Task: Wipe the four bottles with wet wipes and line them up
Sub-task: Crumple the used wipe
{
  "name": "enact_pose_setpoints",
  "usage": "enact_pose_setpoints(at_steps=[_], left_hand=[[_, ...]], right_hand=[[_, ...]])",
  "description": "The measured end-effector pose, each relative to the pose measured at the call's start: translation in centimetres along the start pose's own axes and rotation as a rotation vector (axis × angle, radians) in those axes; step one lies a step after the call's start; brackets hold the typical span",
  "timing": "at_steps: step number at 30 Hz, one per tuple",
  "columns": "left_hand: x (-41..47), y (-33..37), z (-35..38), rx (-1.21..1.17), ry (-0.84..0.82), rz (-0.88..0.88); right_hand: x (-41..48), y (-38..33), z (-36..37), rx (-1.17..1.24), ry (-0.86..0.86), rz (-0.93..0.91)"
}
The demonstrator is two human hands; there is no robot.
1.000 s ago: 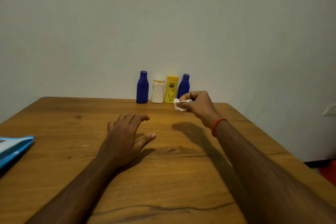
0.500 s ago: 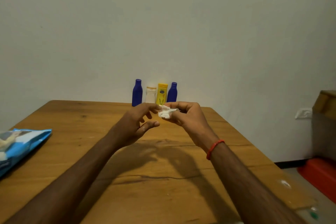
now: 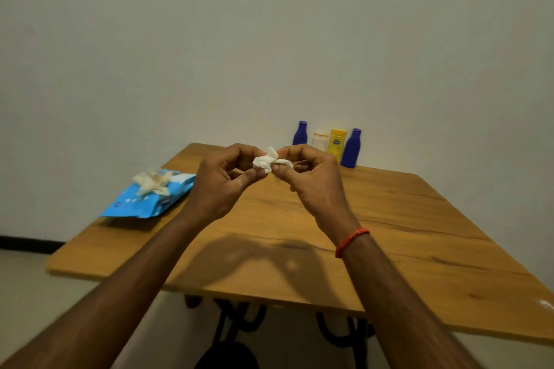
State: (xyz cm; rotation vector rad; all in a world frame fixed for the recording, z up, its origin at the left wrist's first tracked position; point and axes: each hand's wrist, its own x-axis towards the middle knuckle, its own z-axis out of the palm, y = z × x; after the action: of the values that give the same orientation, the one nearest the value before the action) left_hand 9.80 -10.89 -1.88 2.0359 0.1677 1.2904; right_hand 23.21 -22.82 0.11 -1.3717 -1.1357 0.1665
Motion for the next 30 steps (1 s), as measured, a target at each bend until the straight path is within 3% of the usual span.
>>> enact_pose_setpoints(at_steps=[8,15,22,30], left_hand=[[-7.8,0.4,-8.3,0.014,0.110,-0.227],[-15.1,-0.5,-12.5,-0.078,0.247,-0.385],[-18.8,-0.8,-16.6,0.179,0.371,-0.356],[-23.1,-4.6,-20.4,0.321,0.472,-0.507]], right_hand=[[-4.9,-2.4,8.6,0.226,-0.275,0.071],[-8.7,-2.3,15.8,0.349,-0.350,0.218],[-11.4,-2.3,20.8,0.347,-0.521,0.263],[-12.9,-0.1,23.9,0.292,-0.607,0.292]])
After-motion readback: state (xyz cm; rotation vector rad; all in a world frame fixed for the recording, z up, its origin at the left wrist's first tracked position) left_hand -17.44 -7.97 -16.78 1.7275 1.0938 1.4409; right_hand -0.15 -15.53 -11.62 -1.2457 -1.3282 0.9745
